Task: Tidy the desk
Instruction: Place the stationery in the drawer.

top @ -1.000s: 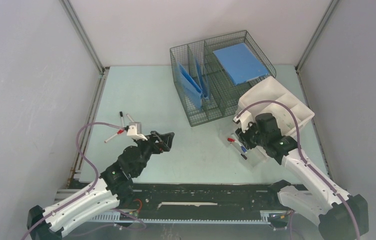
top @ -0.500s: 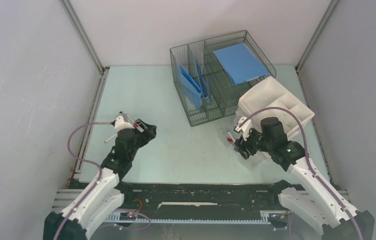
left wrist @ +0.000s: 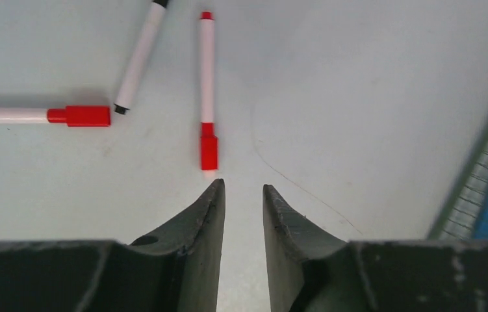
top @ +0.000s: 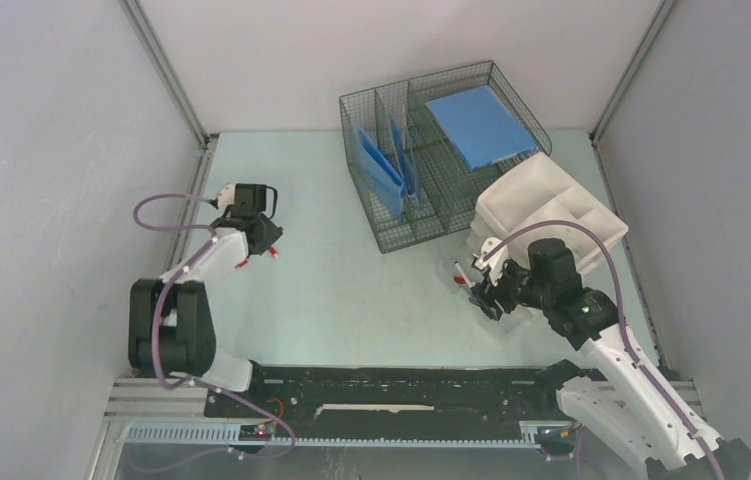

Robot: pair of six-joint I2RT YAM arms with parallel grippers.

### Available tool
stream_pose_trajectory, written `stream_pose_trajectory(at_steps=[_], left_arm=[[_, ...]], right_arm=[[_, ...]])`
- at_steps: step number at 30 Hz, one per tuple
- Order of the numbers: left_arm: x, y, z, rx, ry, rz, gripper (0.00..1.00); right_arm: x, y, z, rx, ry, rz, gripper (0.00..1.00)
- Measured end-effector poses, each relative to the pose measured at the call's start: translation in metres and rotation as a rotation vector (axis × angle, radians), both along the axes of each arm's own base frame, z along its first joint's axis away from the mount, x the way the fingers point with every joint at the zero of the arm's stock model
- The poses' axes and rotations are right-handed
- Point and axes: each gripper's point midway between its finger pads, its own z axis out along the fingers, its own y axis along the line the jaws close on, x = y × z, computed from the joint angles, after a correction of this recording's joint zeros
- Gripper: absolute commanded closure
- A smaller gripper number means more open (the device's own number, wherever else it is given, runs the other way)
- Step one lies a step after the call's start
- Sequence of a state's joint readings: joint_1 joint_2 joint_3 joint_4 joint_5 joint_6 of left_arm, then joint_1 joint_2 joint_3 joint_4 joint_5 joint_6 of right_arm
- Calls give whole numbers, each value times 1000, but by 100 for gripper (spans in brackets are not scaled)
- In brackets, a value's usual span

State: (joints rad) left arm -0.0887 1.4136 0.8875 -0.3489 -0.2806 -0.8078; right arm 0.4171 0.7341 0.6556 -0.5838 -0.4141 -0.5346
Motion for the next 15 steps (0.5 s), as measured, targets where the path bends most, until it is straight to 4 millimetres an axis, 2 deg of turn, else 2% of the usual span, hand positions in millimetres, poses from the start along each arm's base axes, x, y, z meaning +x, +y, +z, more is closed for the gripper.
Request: stream_pose_trajectory(at_steps=[5, 12, 15], left_arm=[[4, 17, -32, -5, 149, 39, 65], [27, 23, -43, 16, 254, 19, 67], [29, 24, -47, 22, 283, 14, 66]], right_arm=[[-1, -1, 5, 10, -18, 1, 33], [-1, -1, 5, 11, -21, -1, 32], [-1, -2, 5, 10, -23, 0, 32]])
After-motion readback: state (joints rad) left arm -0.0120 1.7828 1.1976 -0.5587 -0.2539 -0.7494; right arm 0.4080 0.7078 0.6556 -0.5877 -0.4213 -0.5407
